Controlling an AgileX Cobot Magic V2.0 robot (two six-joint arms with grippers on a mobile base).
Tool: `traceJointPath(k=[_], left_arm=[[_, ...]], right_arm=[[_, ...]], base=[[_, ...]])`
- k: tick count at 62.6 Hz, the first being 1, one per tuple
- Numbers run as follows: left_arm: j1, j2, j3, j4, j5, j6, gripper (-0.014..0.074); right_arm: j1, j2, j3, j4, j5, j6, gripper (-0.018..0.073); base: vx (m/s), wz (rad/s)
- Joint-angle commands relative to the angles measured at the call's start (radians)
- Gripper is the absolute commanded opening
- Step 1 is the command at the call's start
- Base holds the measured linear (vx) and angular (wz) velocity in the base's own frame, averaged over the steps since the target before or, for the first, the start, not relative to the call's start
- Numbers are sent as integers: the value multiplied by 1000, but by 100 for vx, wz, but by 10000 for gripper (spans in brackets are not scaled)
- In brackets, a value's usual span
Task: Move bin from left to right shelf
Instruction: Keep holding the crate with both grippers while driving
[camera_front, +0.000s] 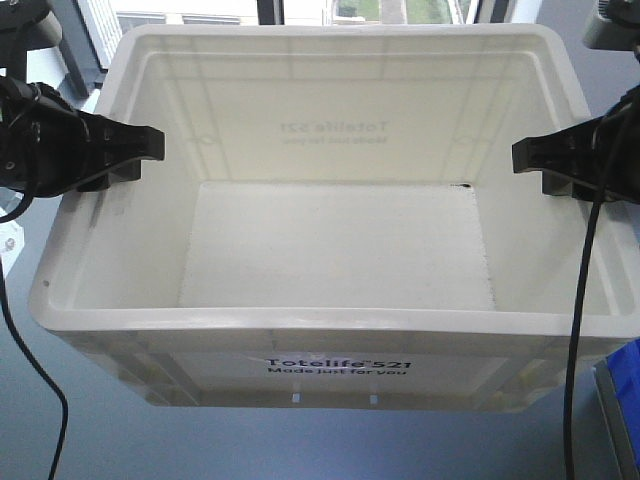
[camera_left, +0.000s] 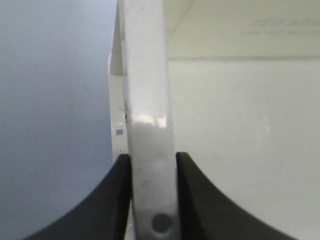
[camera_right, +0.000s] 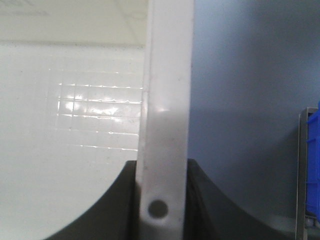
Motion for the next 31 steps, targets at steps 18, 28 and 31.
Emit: traceJointPath(k=[18, 28, 31], left_arm=[[2, -48, -39, 30, -82, 17, 73], [2, -48, -39, 30, -82, 17, 73], [2, -48, -39, 30, -82, 17, 73]], right_arm=[[-12, -37, -37, -86, -91, -5, 1], [-12, -37, -37, -86, -92, -5, 1], [-12, -37, -37, -86, -92, -5, 1]], base=[[16, 41], [13, 45], [12, 46]])
